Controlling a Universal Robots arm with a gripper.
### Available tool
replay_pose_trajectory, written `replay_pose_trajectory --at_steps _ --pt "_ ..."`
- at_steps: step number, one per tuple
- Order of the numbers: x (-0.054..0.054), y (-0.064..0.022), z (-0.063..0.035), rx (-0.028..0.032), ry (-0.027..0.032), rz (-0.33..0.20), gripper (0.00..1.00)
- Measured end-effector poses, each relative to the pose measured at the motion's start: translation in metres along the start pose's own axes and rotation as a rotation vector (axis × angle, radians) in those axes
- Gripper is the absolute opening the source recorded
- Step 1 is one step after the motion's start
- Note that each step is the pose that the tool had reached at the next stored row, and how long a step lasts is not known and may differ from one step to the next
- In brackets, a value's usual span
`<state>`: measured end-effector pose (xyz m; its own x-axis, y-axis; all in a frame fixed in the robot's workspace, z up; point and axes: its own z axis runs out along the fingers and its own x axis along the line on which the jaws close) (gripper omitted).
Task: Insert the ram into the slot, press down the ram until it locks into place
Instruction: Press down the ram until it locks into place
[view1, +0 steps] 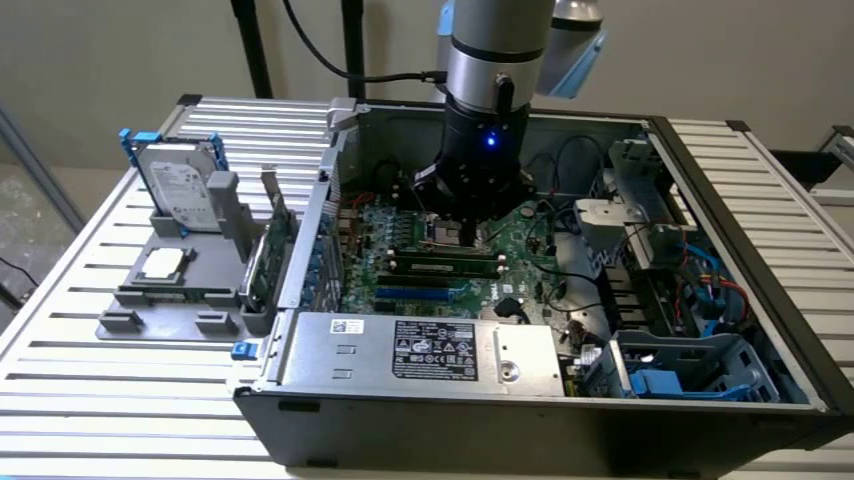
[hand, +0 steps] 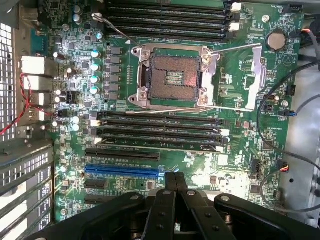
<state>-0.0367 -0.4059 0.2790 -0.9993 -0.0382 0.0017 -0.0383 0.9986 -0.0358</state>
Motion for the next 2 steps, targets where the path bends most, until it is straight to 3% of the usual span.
replay_pose_trajectory --at_steps 2 --pt "0.0 0.0 0.0 0.0 0.0 0.0 0.11"
